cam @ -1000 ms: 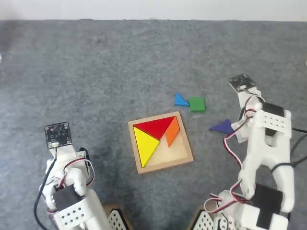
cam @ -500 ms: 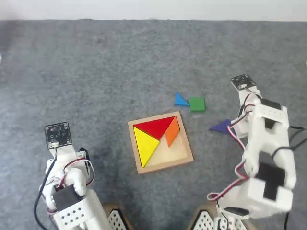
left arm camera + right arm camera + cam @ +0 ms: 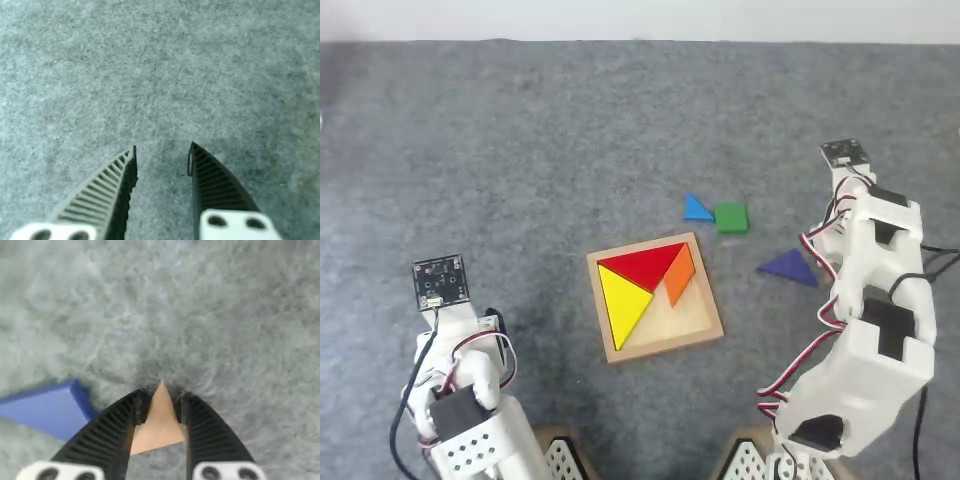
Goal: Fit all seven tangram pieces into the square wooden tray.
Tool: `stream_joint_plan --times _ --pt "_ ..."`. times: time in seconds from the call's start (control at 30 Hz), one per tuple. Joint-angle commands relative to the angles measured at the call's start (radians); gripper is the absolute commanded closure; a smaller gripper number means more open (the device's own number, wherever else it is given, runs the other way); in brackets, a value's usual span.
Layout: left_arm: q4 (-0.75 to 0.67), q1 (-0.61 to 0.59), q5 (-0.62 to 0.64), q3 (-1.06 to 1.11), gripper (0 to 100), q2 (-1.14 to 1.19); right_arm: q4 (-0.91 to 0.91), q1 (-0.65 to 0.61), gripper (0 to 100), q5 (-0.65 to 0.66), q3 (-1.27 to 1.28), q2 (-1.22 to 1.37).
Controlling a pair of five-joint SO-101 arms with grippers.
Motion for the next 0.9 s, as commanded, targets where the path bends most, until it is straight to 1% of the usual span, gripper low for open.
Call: stream_joint_plan --times 0.0,0.23,0.37,0.5,0.57,0.67,0.77,0.87 --pt "0.005 -0.003 0.008 -0.004 83 -0.018 0.018 -0.007 93.4 -0.035 0.006 -0.113" --pt "0.005 -0.003 0.008 -0.004 83 -0.018 0.019 -0.076 93.4 -0.041 0.187 -0.426" --pt "0.005 -0.003 0.008 -0.004 83 -0.018 0.099 -0.119 93.4 -0.043 0.269 -0.627" --pt "0.005 -0.003 0.008 -0.004 83 -0.018 0.203 -0.107 93.0 -0.038 0.305 -0.773" --pt "0.005 -0.003 0.008 -0.004 83 -0.018 0.225 -0.101 92.9 -0.032 0.342 -0.826" --pt "0.005 -0.003 0.008 -0.004 83 -0.018 0.188 -0.108 91.3 -0.02 0.408 -0.826" --pt "0.005 -0.003 0.008 -0.004 83 -0.018 0.139 -0.102 84.0 -0.017 0.43 -0.742" --pt "0.005 -0.003 0.008 -0.004 83 -0.018 0.03 -0.071 77.1 -0.017 0.427 -0.625"
